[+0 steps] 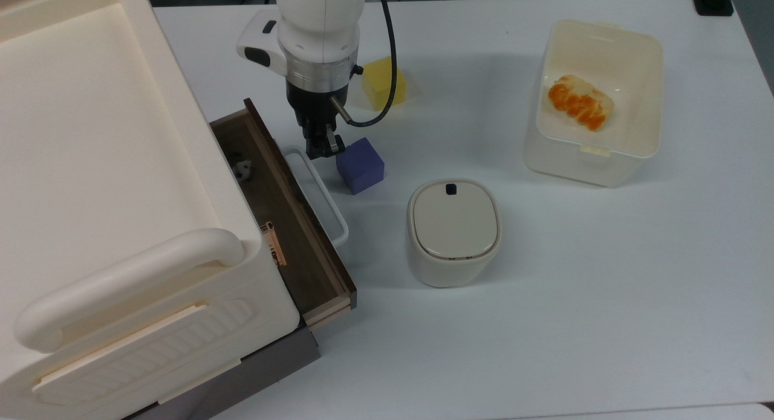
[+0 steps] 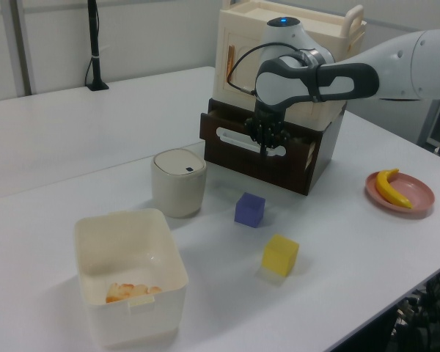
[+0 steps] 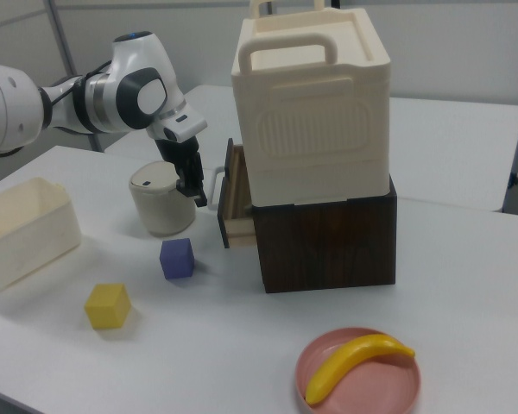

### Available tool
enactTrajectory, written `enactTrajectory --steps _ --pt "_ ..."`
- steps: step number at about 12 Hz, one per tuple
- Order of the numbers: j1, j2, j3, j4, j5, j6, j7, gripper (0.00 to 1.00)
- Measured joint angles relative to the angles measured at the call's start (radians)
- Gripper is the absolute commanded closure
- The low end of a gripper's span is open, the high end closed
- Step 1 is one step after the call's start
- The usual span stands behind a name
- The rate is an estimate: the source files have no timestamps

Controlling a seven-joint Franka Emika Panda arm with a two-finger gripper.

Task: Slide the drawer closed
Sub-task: 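Push the drawer front with the gripper into the cabinet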

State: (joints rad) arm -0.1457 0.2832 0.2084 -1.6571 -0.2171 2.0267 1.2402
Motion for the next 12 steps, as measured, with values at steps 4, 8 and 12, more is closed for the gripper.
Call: enactTrajectory --steps 4,8,12 --pt "-0.009 0.0 0.0 0.0 0.0 0.007 0.003 1.0" --pt "-0.018 0.0 0.0 0.0 0.0 0.022 0.005 1.0" --pt "-0.037 0.004 -0.001 0.0 0.0 0.05 0.005 1.0"
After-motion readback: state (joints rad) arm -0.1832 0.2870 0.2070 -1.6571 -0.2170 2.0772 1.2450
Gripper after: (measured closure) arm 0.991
